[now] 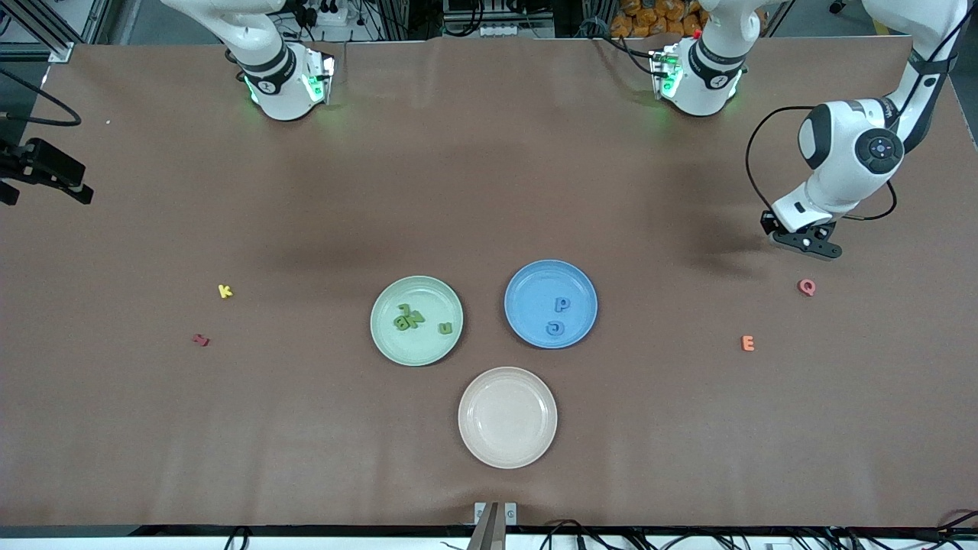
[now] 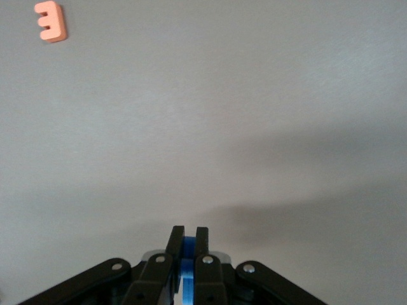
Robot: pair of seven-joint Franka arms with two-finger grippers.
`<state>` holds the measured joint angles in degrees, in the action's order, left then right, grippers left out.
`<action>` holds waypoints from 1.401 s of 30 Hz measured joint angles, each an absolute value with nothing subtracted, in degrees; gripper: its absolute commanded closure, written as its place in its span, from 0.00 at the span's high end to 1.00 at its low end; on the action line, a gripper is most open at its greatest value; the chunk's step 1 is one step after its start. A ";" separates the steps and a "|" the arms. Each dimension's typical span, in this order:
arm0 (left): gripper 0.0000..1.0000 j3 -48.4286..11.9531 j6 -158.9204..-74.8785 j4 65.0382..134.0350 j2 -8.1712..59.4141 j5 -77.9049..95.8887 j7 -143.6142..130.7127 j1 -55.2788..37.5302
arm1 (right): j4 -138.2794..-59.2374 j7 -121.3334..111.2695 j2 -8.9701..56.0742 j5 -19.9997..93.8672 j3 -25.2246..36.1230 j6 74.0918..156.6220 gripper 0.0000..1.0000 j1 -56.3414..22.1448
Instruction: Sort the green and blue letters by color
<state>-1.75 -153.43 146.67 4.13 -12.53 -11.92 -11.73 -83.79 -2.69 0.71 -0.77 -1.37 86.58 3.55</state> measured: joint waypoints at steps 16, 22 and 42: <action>0.00 -1.83 -142.37 136.76 3.84 -3.87 -21.44 -22.84 | -83.79 -2.69 0.72 -0.77 -1.69 86.83 1.00 3.50; 0.00 -1.84 -140.03 133.31 4.36 -1.97 -24.77 -26.08 | -83.79 -2.69 0.85 -0.77 -1.81 87.08 1.00 3.47; 0.00 -1.83 -139.89 123.45 13.71 -1.04 -36.47 -32.63 | -83.79 -2.67 1.32 -0.77 -1.71 87.47 1.00 3.51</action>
